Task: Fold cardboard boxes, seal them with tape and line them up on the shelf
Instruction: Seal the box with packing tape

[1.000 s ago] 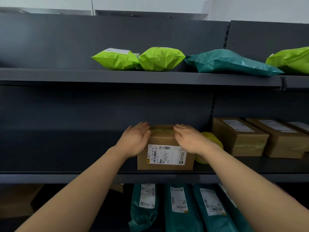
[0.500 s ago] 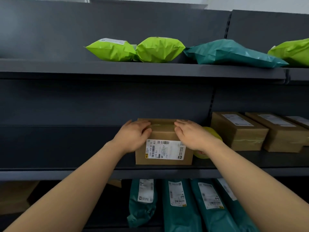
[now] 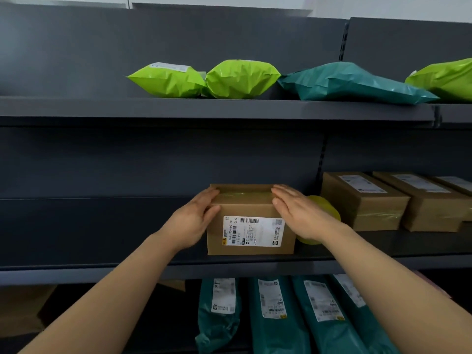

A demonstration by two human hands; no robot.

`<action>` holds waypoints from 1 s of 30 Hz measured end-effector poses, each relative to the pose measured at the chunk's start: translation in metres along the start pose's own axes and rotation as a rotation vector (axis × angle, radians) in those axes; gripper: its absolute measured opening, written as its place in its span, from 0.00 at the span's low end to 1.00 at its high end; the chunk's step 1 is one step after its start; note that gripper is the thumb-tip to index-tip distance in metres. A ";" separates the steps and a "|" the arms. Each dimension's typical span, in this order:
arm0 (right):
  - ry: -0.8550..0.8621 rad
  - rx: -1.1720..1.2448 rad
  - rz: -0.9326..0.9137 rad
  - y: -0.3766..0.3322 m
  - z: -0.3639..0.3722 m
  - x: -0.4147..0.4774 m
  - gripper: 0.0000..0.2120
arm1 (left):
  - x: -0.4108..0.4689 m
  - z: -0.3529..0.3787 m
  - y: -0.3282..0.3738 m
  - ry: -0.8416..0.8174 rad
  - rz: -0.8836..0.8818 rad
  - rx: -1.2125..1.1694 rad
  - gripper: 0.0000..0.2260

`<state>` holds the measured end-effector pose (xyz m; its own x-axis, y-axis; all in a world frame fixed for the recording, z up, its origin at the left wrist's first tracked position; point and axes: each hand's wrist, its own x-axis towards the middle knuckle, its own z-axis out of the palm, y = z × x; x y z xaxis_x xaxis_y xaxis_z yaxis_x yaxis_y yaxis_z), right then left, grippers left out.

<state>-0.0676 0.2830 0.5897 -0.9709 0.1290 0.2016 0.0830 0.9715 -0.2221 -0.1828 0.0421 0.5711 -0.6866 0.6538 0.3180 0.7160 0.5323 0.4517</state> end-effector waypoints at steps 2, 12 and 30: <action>-0.046 0.034 -0.001 0.000 -0.004 0.002 0.26 | 0.001 -0.007 0.000 -0.037 -0.035 -0.009 0.24; -0.101 0.236 0.343 0.060 -0.041 -0.015 0.41 | 0.055 -0.005 0.096 -0.199 0.008 0.191 0.44; 0.428 0.393 0.087 0.082 -0.041 -0.012 0.25 | 0.094 0.008 0.121 -0.290 -0.061 -0.122 0.59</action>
<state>-0.0404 0.3696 0.6080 -0.7802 0.3530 0.5165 -0.0109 0.8178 -0.5754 -0.1594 0.1718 0.6492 -0.6508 0.7579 0.0446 0.6423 0.5183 0.5646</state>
